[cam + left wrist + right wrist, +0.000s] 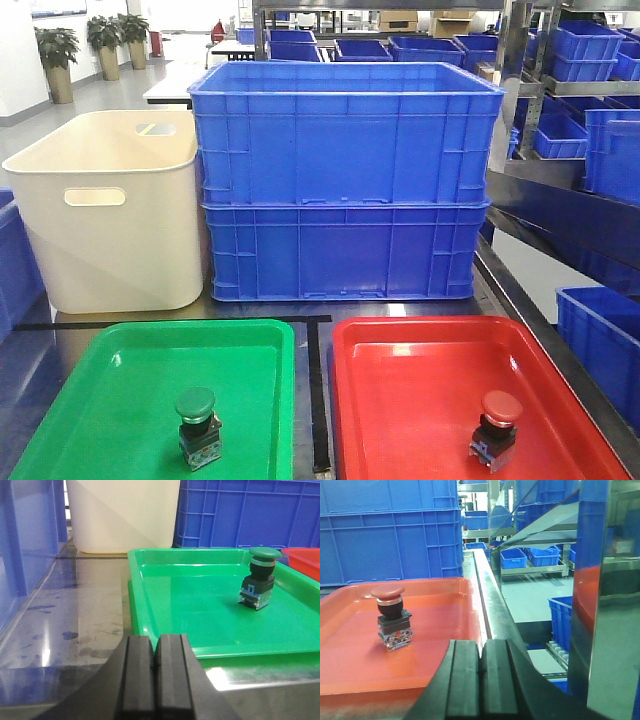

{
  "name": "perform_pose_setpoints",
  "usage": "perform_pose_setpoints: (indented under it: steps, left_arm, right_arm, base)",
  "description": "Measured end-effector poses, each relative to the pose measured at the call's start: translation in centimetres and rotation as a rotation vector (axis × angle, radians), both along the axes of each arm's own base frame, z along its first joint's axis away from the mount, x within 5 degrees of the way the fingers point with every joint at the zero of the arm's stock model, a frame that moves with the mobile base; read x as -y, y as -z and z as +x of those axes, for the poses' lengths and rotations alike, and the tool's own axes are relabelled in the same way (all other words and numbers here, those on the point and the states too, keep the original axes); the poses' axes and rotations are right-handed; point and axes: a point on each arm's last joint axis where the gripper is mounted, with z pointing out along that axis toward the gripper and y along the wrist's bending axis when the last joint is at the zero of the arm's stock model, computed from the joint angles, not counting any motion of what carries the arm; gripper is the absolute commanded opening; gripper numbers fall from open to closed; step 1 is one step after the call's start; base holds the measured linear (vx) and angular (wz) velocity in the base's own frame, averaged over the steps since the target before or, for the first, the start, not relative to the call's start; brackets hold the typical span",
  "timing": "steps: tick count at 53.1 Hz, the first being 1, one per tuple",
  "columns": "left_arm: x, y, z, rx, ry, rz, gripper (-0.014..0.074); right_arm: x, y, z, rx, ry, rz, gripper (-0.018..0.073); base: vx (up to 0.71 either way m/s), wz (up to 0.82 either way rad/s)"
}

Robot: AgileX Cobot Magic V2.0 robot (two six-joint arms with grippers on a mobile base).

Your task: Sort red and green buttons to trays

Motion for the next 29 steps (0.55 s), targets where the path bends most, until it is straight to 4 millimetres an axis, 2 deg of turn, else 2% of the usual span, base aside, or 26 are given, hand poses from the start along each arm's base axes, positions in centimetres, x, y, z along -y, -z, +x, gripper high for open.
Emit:
perform_pose_setpoints:
  steps: [29]
  left_arm:
    - [0.0, 0.0, 0.0, 0.0, 0.0, 0.0, -0.0006]
  right_arm:
    - [0.0, 0.0, 0.0, 0.0, 0.0, 0.001, -0.001]
  base:
    - [0.0, 0.0]
